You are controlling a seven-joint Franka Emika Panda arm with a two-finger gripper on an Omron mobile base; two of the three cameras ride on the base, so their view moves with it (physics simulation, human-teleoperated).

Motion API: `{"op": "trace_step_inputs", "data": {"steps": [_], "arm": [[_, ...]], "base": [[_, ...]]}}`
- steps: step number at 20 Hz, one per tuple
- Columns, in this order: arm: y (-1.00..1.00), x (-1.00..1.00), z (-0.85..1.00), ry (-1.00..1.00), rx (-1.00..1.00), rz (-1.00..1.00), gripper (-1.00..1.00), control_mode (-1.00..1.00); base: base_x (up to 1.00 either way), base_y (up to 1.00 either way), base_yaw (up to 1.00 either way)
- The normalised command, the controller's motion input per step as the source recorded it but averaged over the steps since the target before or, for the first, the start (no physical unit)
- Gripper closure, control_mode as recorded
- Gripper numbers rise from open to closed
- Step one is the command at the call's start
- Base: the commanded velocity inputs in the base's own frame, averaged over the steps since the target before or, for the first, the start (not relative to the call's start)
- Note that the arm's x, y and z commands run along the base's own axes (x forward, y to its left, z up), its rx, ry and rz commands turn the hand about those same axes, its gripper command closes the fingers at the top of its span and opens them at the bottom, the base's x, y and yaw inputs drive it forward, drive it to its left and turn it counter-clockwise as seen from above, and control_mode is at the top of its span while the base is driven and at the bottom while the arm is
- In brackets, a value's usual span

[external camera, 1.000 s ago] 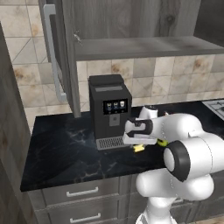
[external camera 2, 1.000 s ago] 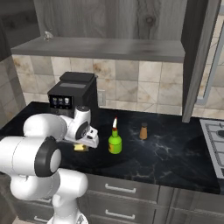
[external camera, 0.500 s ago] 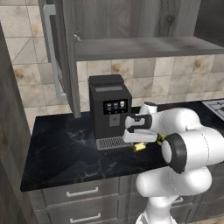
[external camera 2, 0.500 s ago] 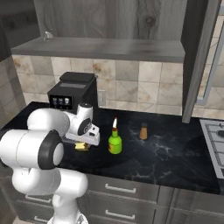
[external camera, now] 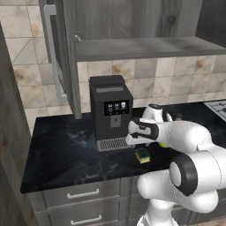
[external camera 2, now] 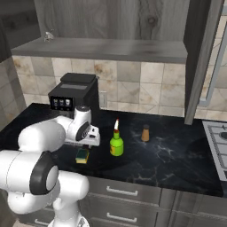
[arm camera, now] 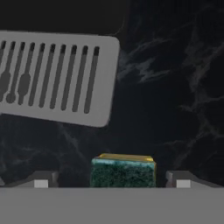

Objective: Pick the sponge and spray from the cabinet and place them on the counter.

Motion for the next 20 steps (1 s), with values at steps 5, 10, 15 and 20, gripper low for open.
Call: {"op": "trace_step_inputs", "data": {"steps": [5, 10, 15, 20], "arm": [[-0.01, -0.18, 0.31, -0.11, 0.0, 0.11, -1.0, -1.0], [-0.09, -0.57, 0.13, -0.03, 0.0, 0.11, -1.0, -1.0], [-0.16, -0.49, 0.64, 0.0, 0.0, 0.11, -1.0, -1.0], [-0.18, -0.58, 0.84, -0.09, 0.0, 0.12, -1.0, -1.0]], "base": [[0.0, 0.0, 0.0], [0.0, 0.0, 0.0], [0.0, 0.0, 0.0], [0.0, 0.0, 0.0]]}}
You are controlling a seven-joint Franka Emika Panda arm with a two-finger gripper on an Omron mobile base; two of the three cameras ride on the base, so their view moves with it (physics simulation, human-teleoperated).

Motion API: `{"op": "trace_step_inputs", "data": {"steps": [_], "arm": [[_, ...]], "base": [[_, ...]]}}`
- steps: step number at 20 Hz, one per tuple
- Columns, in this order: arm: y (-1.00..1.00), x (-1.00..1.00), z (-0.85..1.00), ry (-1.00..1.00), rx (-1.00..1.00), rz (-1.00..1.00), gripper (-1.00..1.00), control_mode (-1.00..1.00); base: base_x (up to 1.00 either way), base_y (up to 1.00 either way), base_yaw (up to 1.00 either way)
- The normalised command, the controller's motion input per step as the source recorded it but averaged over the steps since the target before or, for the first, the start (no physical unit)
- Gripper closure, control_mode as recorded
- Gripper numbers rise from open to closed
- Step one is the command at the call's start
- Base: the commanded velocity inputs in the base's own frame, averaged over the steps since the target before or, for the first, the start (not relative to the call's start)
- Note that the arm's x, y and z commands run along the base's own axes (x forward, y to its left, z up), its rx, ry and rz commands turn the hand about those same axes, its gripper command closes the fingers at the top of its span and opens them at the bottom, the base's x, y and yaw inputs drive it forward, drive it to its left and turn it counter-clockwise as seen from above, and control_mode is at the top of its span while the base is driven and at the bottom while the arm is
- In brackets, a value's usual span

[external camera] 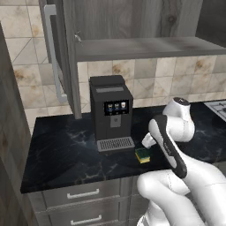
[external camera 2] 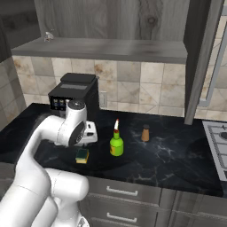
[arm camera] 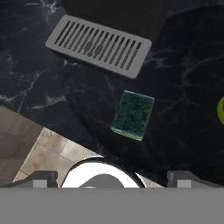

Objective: Pick the sponge and spray from the cabinet and place them on the counter.

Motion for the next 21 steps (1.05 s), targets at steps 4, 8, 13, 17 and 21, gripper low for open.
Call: {"op": "trace_step_inputs", "data": {"steps": [4, 8, 13, 17, 21], "arm": [[-0.17, -0.57, 0.89, -0.16, 0.0, 0.13, -1.0, -1.0], [-0.18, -0.43, 1.0, -0.14, 0.0, 0.12, -1.0, -1.0], [-0.16, -0.39, 1.0, -0.13, -0.01, 0.1, -1.0, -1.0], [-0.16, -0.47, 0.92, -0.1, -0.02, 0.07, -1.0, -1.0], [-0.06, -0.58, 0.88, -0.18, -0.04, 0.05, -1.0, -1.0]], "base": [[0.0, 0.0, 0.0], [0.0, 0.0, 0.0], [0.0, 0.0, 0.0], [0.0, 0.0, 0.0], [0.0, 0.0, 0.0]]}}
